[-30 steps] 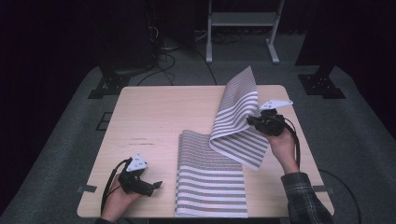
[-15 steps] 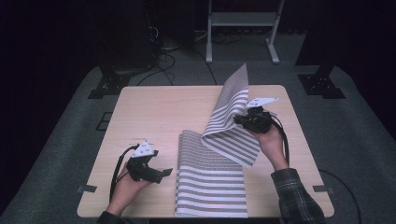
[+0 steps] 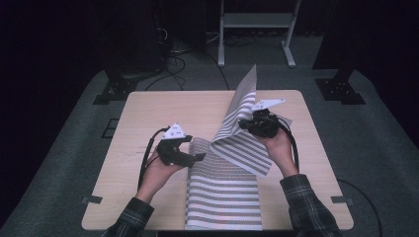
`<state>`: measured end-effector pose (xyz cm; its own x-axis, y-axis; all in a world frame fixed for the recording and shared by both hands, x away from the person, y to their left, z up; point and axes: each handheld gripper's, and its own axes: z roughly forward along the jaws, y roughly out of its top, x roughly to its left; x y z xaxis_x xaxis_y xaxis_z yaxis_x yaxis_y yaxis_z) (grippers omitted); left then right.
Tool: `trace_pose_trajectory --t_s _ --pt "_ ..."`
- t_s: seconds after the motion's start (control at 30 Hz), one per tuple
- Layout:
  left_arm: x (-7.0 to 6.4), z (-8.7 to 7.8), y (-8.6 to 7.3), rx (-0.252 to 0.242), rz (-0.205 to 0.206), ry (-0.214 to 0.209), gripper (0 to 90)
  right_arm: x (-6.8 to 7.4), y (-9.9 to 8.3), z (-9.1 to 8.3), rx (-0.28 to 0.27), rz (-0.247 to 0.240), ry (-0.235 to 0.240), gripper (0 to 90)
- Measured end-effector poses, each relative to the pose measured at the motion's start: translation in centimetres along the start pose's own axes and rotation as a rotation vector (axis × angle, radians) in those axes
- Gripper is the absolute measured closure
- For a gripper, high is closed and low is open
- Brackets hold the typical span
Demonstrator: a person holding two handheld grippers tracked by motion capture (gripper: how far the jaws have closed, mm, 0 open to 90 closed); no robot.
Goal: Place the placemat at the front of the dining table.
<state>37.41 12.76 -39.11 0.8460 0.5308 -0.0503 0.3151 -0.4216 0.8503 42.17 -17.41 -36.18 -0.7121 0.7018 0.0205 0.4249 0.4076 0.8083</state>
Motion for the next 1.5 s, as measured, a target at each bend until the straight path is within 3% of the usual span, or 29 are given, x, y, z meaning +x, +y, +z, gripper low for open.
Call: trace_pose_trajectory --t_s 0.17,0.33,0.47,0.63,0.83,0.87,0.9,1.0,1.03,1.07,1.17,1.3,1.33,1.4,1.5 --pt "0.5 3.7 2.8 0.017 0.027 -0.021 15.3 -0.1 0.3 -0.2 -0.001 0.002 0.008 87.8" --pt "0.9 6.0 3.9 0.032 0.036 -0.031 15.4 -0.1 0.5 -0.3 -0.002 0.005 0.014 87.8" --pt "0.9 7.7 4.9 0.027 0.048 -0.052 20.9 -0.2 0.6 -0.4 -0.007 0.012 0.017 87.8" --pt "0.5 9.4 5.8 0.062 0.102 -0.04 25.1 -0.4 0.7 -0.5 -0.009 0.02 0.02 87.7" --pt "0.0 10.4 6.1 0.077 0.131 -0.04 43.0 -0.1 1.0 -0.6 -0.009 0.015 0.026 87.7" --pt "0.0 10.4 6.1 0.078 0.135 -0.025 52.1 -0.1 1.1 -0.6 -0.003 0.011 0.022 87.7" --pt "0.0 10.4 6.1 0.079 0.136 -0.013 52.1 -0.1 1.1 -0.6 -0.003 0.011 0.022 87.7" --pt "0.0 10.2 6.2 0.085 0.123 -0.005 65.5 -0.1 1.1 -0.6 0.001 0.007 0.011 87.6" --pt "0.0 10.2 6.2 0.084 0.123 -0.029 69.7 -0.2 1.1 -0.6 0.001 0.009 0.016 87.6" --pt "-0.2 10.2 6.3 0.089 0.133 -0.031 82.0 -0.2 1.1 -0.6 0.003 0.008 0.009 87.6" --pt "-0.7 10.5 6.4 0.112 0.159 -0.007 89.8 -0.1 1.0 -0.4 0.01 -0.001 0.009 87.0" --pt "-0.4 10.4 6.4 0.114 0.118 -0.027 90.0 0.0 0.9 -0.5 -0.004 -0.008 0.008 79.8" --pt "-0.2 10.3 6.4 0.101 0.105 -0.034 90.0 -0.3 0.8 -0.9 -0.021 0.011 0.007 72.1" --pt "0.0 10.2 6.5 0.089 0.076 -0.049 90.0 -0.4 0.7 -1.2 -0.03 0.019 0.013 69.9" --pt "0.1 10.3 6.6 0.096 0.076 -0.05 90.0 -0.8 0.5 -2.0 -0.056 0.03 0.015 64.3"
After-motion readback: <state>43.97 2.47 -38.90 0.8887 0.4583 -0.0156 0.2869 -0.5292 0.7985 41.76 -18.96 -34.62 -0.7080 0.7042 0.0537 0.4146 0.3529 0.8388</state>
